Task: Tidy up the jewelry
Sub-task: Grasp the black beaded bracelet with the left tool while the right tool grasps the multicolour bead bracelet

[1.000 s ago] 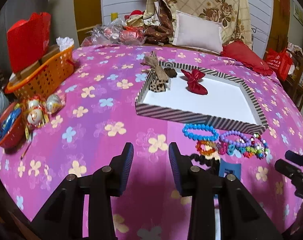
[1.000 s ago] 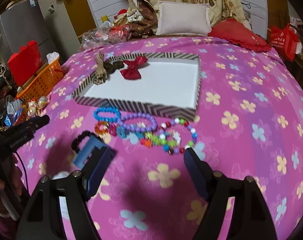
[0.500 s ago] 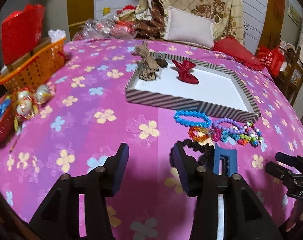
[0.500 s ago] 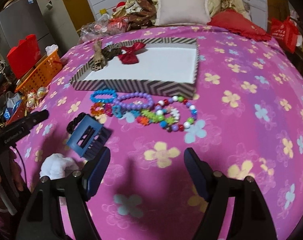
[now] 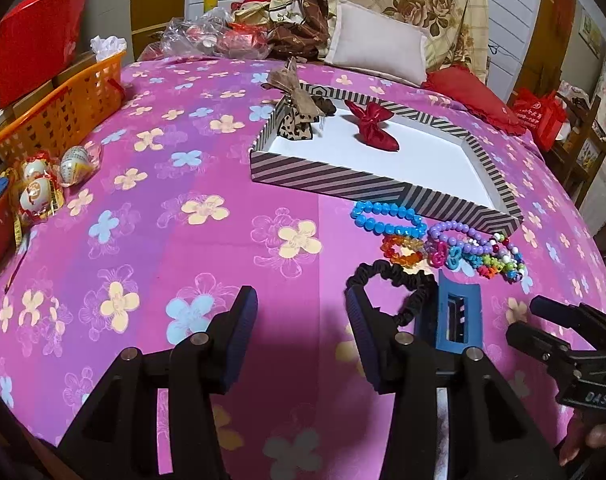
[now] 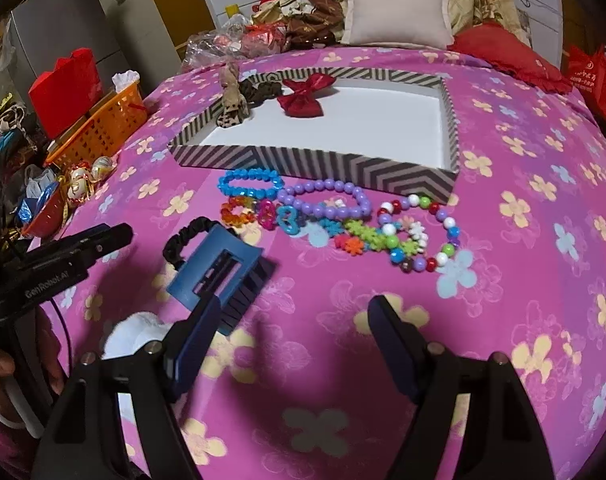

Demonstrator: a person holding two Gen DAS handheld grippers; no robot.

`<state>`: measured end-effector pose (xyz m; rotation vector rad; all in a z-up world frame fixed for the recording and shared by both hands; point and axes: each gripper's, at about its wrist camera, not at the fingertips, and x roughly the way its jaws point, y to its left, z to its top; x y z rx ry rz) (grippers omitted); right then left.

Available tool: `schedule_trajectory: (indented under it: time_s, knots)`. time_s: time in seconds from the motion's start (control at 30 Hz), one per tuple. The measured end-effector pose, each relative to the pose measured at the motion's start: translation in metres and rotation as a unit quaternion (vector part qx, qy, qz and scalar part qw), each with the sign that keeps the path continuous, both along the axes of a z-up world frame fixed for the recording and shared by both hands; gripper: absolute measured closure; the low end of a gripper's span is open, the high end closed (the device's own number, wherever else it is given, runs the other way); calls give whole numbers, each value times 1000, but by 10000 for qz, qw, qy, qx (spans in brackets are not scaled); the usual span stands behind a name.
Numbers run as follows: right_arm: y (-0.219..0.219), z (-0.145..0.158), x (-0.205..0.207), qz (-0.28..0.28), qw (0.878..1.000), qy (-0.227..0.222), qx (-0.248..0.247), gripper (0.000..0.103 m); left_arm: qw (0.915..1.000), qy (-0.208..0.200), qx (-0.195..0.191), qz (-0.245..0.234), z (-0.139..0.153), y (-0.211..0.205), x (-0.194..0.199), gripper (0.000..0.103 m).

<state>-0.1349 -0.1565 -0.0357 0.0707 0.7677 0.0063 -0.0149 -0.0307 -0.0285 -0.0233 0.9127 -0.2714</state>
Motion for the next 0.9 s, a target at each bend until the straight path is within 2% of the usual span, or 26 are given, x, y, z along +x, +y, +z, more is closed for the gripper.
schedule_trajectory:
  time_s: [0.4, 0.57, 0.8, 0.9]
  knots:
    - [-70, -2, -18, -784, 9969, -24, -28, 24, 9985, 43, 43, -541, 3, -24, -16, 61]
    - [-81, 1, -11, -797, 9967, -58, -129, 27, 9980, -32, -88, -632, 8, -28, -17, 61]
    - [-66, 8, 10, -421, 9984, -139, -348, 62, 9991, 22, 41, -416, 1, -25, -5, 61]
    - [-57, 10, 20, -249, 9984, -145, -477, 71, 9995, 137, 12, -297, -5, -20, 2, 61]
